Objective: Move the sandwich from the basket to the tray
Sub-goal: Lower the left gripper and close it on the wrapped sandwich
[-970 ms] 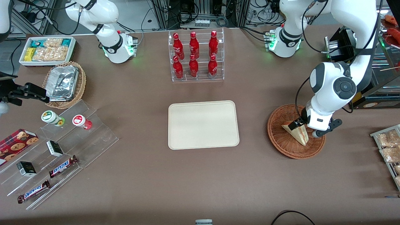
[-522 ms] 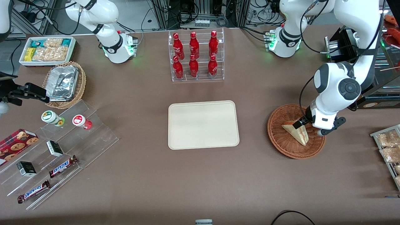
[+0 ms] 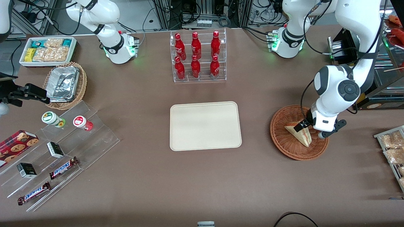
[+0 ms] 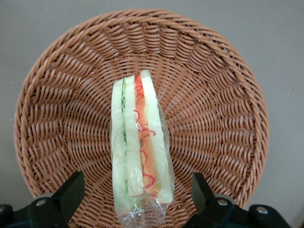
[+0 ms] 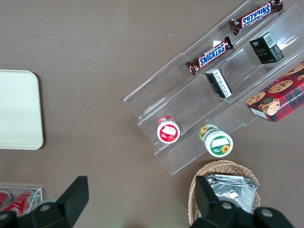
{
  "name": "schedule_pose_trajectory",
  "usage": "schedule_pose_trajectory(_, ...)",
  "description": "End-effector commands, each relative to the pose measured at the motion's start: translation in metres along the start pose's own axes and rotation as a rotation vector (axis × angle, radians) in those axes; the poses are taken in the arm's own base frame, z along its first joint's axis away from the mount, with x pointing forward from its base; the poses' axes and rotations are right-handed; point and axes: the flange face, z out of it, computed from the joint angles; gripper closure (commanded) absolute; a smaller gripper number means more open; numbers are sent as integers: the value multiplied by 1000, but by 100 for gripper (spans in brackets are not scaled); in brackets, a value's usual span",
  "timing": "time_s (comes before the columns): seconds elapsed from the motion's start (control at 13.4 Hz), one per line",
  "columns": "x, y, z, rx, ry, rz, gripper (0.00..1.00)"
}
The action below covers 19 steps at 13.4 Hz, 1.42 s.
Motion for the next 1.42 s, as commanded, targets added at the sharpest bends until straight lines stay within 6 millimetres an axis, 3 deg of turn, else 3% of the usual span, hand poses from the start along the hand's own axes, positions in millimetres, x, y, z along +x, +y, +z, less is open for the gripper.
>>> schedule_pose_trajectory(0.0,-4,1,7,4,10,-9,0)
schedule_pose_trajectory(0.15,-4,3,10,1,12,-9,0)
schedule_pose_trajectory(0.22,-3,3,12,-7,20,-16,5)
schedule_pose_trajectory(0.3,-4,3,15,-6,19,-45,27)
schedule_pose_trajectory(0.37,-7,8,12,-9,22,-58,67)
schedule_pose_trajectory(0.45,-10,12,12,-8,21,-59,97)
schedule_pose_trajectory(0.75,-9,14,7,-10,24,-55,100)
schedule_pose_trajectory(0.97,-9,14,-11,-1,17,-43,100)
schedule_pose_trajectory(1.12,-7,17,-49,19,4,-27,100)
schedule_pose_trajectory(1.19,-6,23,-79,39,-17,-18,100)
schedule_pose_trajectory(1.34,-9,59,-145,82,-63,28,100)
